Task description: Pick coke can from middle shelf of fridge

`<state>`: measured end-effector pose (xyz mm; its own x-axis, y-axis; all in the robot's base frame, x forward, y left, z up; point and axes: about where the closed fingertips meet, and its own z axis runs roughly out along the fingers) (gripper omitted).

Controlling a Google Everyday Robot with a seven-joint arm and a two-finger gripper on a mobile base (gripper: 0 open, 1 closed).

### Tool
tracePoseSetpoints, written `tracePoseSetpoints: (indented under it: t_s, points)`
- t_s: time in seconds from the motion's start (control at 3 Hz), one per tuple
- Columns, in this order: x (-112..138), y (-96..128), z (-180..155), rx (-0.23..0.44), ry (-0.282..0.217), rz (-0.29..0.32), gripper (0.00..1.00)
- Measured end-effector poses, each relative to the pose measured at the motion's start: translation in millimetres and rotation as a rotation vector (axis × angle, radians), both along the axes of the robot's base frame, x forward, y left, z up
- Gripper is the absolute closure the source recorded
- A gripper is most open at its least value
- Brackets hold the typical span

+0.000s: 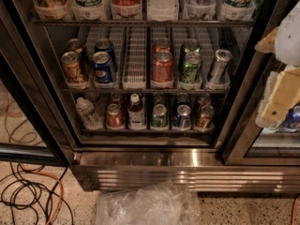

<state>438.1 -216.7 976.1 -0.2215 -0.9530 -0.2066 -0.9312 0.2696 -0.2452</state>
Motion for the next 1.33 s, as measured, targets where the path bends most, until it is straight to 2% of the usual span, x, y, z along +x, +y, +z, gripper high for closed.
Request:
tracePoseSetpoints:
  t_s: [0.67,1.0,1.33]
  points:
    - [-4,3,1,-0.024,-0.015,0.0,0.0]
    - [-9,3,-40,0.059,0.029,-0.11,0.0]
    - [-6,20,-101,0.184,0.082,-0.255,0.0]
